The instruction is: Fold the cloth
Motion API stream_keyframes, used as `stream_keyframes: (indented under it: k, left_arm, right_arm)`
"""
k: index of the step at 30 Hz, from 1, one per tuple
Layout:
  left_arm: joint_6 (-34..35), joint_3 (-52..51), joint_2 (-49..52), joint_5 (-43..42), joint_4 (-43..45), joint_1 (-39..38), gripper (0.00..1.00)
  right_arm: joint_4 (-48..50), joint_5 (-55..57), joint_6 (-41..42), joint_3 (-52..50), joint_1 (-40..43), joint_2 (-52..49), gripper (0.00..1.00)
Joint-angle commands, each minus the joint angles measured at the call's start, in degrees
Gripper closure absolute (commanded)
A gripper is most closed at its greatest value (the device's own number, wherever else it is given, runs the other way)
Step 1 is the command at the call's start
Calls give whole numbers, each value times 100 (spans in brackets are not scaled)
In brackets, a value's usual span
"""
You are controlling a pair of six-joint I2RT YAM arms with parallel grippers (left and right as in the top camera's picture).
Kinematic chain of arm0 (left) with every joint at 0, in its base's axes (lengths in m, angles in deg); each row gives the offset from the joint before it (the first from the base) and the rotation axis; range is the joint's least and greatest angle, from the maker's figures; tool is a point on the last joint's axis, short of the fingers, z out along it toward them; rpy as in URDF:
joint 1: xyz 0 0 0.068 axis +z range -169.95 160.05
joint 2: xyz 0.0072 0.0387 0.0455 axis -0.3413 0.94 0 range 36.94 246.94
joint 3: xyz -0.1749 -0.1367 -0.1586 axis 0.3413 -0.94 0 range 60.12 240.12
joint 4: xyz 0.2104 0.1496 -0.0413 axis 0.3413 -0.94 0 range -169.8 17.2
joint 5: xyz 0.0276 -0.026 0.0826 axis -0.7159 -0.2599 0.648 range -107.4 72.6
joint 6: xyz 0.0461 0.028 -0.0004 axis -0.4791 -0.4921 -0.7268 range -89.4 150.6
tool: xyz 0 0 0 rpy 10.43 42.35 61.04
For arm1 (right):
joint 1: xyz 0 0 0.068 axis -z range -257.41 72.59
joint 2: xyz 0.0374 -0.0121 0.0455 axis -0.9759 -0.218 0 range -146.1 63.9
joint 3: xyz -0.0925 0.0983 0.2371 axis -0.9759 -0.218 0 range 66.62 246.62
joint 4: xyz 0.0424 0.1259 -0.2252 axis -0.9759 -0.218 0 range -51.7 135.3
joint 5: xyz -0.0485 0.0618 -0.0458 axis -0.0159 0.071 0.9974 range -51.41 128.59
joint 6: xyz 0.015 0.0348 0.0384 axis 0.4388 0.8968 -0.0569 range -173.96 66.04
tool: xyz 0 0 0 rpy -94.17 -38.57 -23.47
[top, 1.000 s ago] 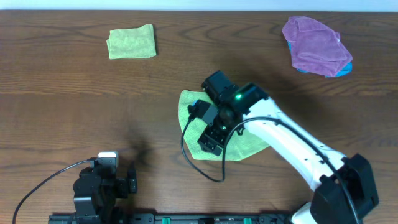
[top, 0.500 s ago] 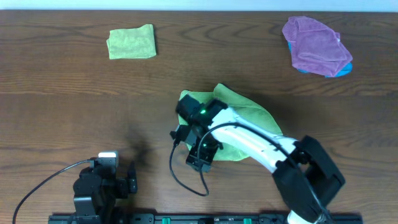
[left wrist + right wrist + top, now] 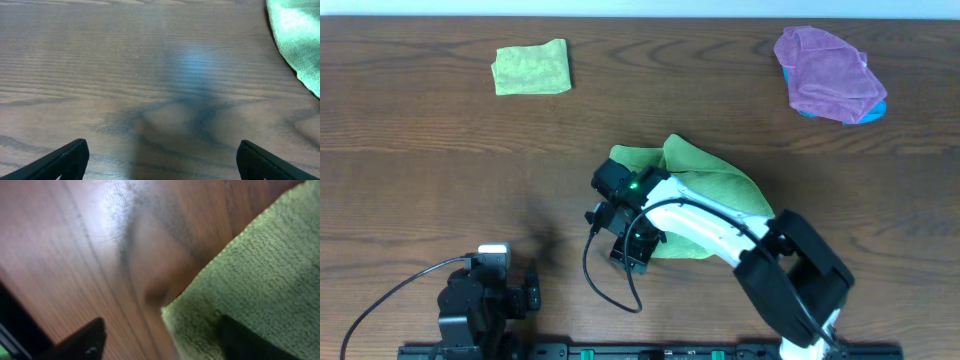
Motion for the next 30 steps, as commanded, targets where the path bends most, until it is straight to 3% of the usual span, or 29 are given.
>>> stream_keyframes:
  k: [1, 3, 4, 10, 11, 12, 13, 22, 30]
  left_arm:
    - [-39, -197, -37, 122, -153, -26, 4]
    - [-39, -197, -37, 122, -155, -26, 5]
    - [-42, -197, -37, 122, -153, -26, 5]
    - [-42, -197, -37, 122, -153, -26, 4]
    - [-42, -197, -37, 122, -153, -26, 4]
    - [-42, -197, -37, 125, -153, -26, 4]
    - [-42, -197, -37, 122, -153, -26, 5]
    - [-42, -197, -37, 122, -153, -26, 4]
    - [-42, -197, -37, 122, -151, -26, 4]
  right_arm:
    - [70, 55, 72, -26, -68, -105, 47]
    - [118, 361, 201, -24, -68, -105, 86]
    - [98, 446, 201, -11, -68, -103, 98]
    - [-236, 496, 197, 350, -68, 46, 99]
    - [-256, 496, 197, 420, -68, 96, 96]
    - [-280, 496, 197, 457, -68, 140, 70]
    - [-293, 496, 197, 466, -68, 166, 59]
    - [-415, 498, 197, 461, -72, 190, 45]
    - [-201, 544, 197, 297, -74, 184, 42]
